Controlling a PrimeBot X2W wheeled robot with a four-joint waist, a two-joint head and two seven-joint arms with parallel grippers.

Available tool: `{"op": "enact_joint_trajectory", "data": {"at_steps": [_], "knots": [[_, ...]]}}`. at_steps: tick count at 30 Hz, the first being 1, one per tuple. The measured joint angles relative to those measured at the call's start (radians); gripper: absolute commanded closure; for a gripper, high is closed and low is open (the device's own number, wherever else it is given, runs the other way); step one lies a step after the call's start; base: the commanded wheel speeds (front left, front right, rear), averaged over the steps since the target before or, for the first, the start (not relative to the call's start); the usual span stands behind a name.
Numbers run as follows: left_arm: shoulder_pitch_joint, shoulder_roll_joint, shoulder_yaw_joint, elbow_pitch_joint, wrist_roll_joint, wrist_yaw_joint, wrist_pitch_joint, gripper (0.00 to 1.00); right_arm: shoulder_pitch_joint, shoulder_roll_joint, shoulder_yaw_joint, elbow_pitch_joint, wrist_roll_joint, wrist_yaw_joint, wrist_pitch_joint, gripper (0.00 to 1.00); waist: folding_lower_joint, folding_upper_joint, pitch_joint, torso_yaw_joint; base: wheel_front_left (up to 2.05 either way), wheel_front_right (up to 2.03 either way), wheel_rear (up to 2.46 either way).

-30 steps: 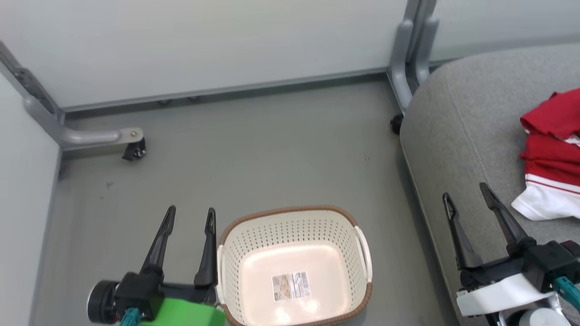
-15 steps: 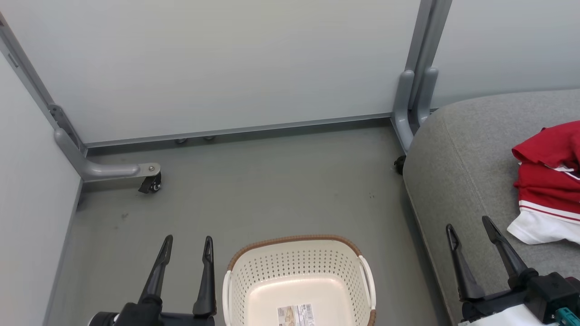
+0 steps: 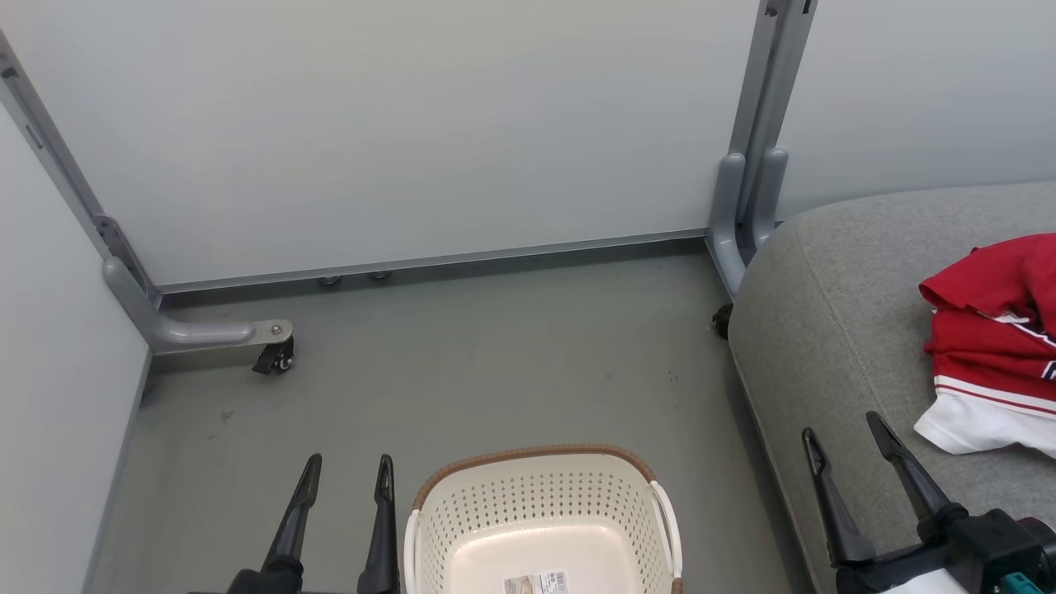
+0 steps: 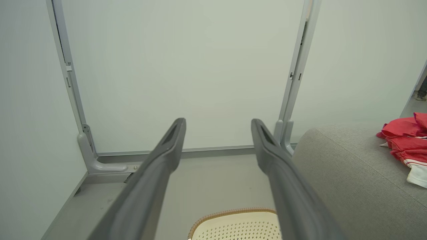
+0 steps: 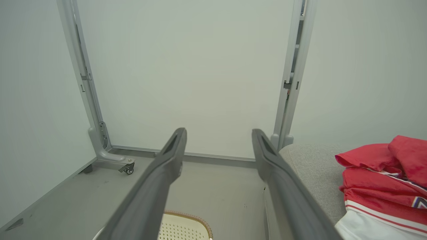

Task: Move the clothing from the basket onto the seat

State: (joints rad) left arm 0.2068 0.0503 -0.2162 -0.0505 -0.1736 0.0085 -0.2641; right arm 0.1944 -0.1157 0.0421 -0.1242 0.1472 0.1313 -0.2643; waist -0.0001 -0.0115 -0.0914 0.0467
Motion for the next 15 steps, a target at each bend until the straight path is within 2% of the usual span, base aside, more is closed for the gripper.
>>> {"op": "enact_joint_trajectory", "data": {"at_steps": [3, 4, 15], "knots": [[0.001, 0.0, -0.002, 0.001, 0.0, 0.002, 0.0, 0.0, 0.0, -0.002, 0.003, 0.0, 0.0, 0.0, 0.0, 0.0, 0.0, 0.0, 0.001, 0.0, 0.0, 0.0, 0.0], [0.002, 0.0, -0.002, 0.004, 0.0, 0.001, 0.0, 1.0, 0.001, -0.002, 0.003, 0.003, 0.0, 0.0, 0.0, 1.0, 0.0, 0.0, 0.002, -0.001, 0.0, 0.0, 0.0], [0.006, 0.001, -0.01, 0.097, -0.019, 0.0, 0.004, 1.0, 0.005, 0.024, 0.016, 0.1, 0.018, 0.0, 0.005, 1.0, 0.0, 0.0, 0.003, -0.001, 0.0, 0.0, 0.0]]}}
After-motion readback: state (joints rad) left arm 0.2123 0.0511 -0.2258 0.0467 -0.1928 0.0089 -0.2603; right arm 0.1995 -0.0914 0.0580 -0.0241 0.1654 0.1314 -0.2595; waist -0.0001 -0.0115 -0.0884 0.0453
